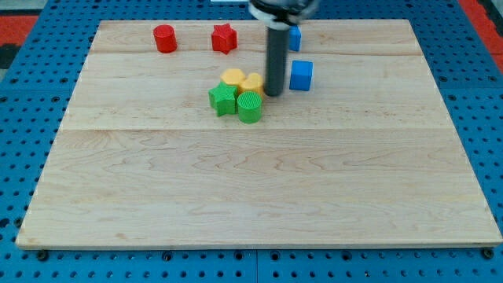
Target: Move the blue cube to the right of the triangle
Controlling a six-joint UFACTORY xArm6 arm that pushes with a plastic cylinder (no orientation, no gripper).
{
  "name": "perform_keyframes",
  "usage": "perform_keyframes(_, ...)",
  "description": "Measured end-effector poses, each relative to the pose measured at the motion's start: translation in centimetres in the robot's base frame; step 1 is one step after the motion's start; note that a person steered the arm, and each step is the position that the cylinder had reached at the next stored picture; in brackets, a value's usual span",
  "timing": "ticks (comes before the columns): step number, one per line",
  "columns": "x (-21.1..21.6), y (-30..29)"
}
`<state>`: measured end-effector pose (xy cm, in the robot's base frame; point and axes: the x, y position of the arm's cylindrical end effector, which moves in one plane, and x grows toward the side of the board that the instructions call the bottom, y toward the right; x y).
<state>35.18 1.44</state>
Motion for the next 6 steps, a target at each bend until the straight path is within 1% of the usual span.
perform_keyframes(2,-1.7,10.0)
perform_keyframes(3,0.0,13.6)
perform_keyframes(5,-8.3,16.0)
perform_keyframes(6,-5.7,16.6)
